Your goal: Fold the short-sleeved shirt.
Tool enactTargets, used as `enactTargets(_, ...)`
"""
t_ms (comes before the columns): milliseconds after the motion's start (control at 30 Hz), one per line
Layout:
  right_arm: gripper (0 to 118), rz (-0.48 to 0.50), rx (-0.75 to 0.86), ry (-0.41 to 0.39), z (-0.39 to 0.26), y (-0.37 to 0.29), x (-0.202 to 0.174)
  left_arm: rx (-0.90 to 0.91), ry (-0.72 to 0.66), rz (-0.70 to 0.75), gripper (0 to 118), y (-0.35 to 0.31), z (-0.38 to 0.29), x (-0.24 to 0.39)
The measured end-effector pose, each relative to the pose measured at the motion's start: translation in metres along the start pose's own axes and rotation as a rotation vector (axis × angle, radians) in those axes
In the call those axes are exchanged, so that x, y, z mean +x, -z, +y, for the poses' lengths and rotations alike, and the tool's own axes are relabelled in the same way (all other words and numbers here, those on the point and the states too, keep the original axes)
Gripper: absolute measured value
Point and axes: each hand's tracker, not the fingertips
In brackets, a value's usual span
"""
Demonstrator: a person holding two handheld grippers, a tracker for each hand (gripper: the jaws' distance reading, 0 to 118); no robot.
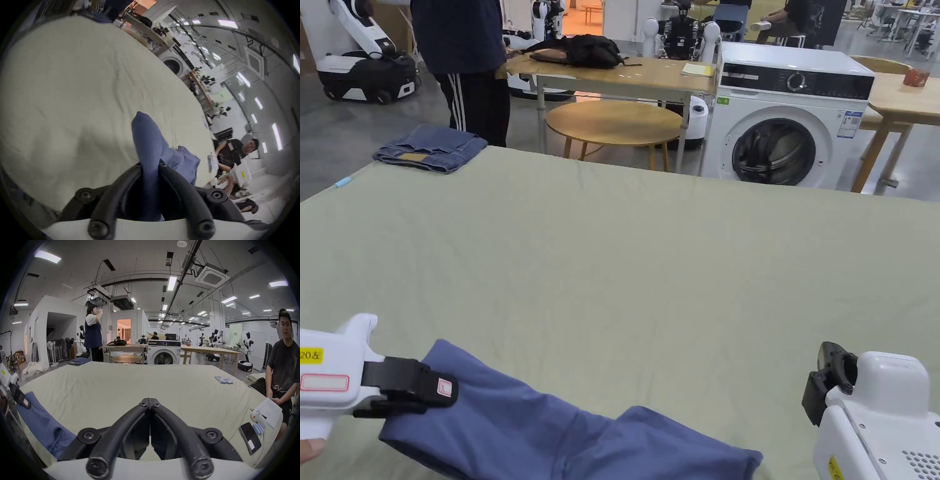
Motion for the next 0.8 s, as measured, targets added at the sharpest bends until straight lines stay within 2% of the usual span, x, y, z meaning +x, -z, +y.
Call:
enactTargets(200, 0, 0.017, 0.000, -0.005, 0.000, 0.001, -0.004, -0.031, 0.073, 0.039, 2, 0.002, 0.008, 0.060)
enactTargets(467, 0, 0.020, -0.014, 0.018, -0.005, -0.001, -0.005, -0.125, 0.145, 0.105, 2, 0.048, 0.004, 0.119)
enactTargets(800, 0, 0.019, -0.039, 0.029, -0.012, -0.002, 0.000, -0.257, 0.267, 0.093, 2, 0.132, -0.019, 0.186)
